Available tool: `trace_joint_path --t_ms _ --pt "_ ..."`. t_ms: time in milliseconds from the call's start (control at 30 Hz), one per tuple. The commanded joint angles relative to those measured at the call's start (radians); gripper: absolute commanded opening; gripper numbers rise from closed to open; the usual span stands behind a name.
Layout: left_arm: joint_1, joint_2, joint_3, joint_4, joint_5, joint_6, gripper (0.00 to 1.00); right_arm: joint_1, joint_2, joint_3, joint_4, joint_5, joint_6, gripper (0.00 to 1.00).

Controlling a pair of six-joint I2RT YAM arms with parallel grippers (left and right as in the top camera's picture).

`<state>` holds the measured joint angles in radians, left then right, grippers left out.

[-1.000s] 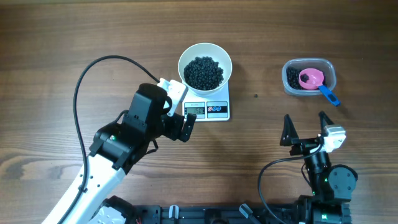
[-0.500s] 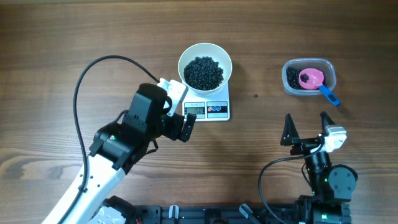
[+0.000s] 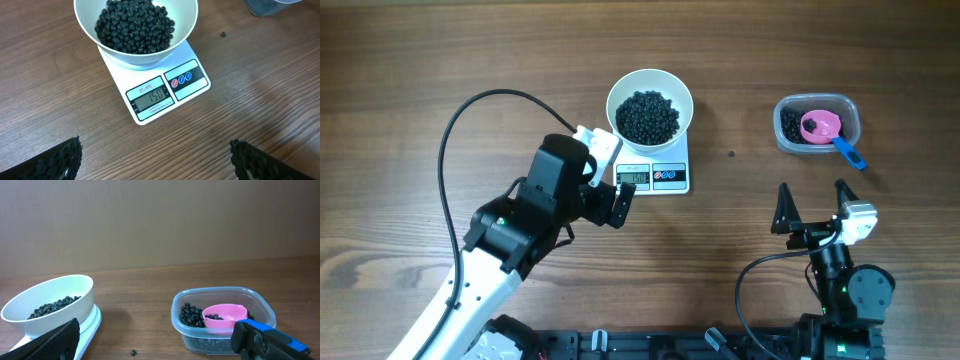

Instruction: Scoop item into bowl and weigh 150g on scale

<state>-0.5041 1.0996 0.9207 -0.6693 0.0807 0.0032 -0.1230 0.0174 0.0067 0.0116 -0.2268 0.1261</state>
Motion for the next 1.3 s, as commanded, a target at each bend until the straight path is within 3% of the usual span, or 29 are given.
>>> trace_joint_path --t_ms 0,200,333,733,800,900,1100,1267 --pt "-0.004 0.0 -0.003 0.0 0.015 0.016 1.0 0.004 -0.011 -0.002 0.003 0.009 -0.018 1.0" --pt "-0.005 0.0 -0.003 0.0 0.015 0.016 1.0 0.004 -0.011 -0.002 0.003 0.009 -0.018 1.0" --pt "-0.004 0.0 -0.003 -0.131 0.015 0.016 1.0 0.004 -0.011 -0.002 0.003 0.009 -0.019 1.0" --pt "-0.005 -0.024 -0.003 -0.147 0.015 0.015 1.0 0.004 -0.011 -0.002 0.003 0.009 -0.018 1.0" --pt "-0.004 -0.093 -0.003 -0.143 -0.005 0.008 1.0 0.004 -0.011 -0.002 0.003 0.009 -0.019 1.0" --pt "0.015 -0.242 -0.033 -0.117 -0.102 -0.112 1.0 0.004 -0.011 -0.002 0.003 0.009 -0.018 1.0" --pt "0.196 -0.583 -0.262 0.044 -0.071 -0.116 1.0 0.004 -0.011 -0.002 0.003 0.009 -0.019 1.0" --pt "0.292 -0.764 -0.371 0.079 -0.063 -0.117 1.0 0.004 -0.011 -0.002 0.003 0.009 -0.019 1.0"
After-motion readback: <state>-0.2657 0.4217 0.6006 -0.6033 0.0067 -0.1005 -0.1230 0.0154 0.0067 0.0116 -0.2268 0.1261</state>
